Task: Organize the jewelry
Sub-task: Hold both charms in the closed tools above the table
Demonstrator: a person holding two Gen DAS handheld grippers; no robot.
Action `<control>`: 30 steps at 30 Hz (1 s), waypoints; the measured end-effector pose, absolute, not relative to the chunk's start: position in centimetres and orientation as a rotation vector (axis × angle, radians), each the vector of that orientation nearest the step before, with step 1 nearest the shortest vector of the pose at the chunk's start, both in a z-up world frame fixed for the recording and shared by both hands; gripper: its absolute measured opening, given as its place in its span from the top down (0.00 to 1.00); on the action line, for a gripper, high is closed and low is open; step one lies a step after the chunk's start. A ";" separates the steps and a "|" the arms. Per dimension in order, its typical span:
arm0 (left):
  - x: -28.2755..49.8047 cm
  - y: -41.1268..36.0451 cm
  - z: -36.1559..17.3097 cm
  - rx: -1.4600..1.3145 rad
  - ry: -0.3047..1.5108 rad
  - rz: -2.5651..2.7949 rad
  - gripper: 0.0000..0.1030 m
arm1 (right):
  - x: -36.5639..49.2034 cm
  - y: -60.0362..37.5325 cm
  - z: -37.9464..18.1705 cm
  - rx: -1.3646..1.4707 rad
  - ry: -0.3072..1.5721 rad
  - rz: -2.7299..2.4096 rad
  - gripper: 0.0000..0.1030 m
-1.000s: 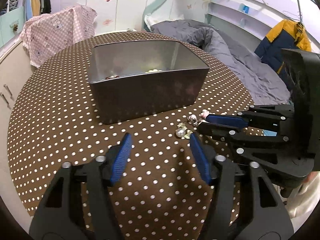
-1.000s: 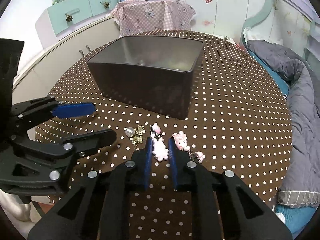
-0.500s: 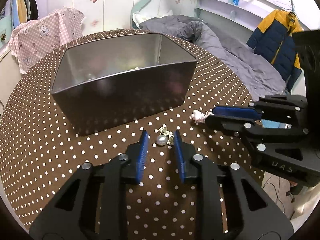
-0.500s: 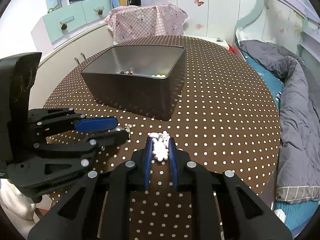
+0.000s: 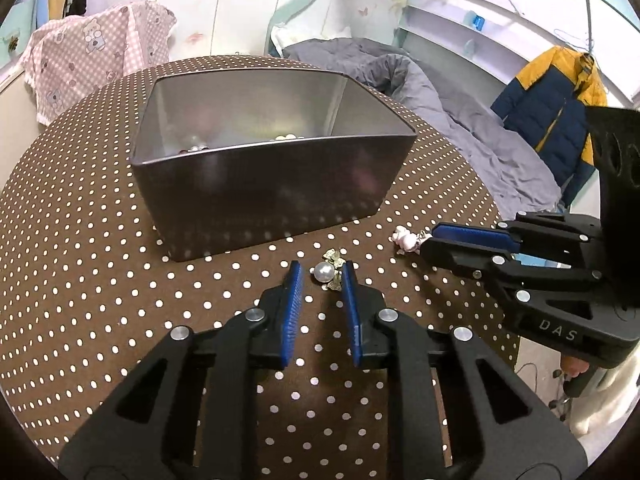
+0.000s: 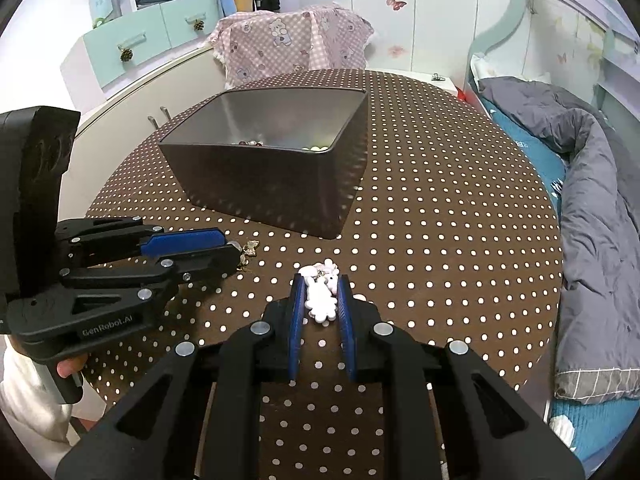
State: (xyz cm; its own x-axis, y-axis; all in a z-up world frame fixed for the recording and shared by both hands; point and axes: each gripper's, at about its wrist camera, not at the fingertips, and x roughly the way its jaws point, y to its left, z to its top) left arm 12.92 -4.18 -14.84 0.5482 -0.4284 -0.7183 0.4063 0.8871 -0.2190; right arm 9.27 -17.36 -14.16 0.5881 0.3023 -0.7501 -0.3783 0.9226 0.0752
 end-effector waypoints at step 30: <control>14.1 -4.0 -14.5 -0.002 0.845 -0.482 0.80 | 9.2 -17.3 -14.3 -0.094 0.862 0.399 0.86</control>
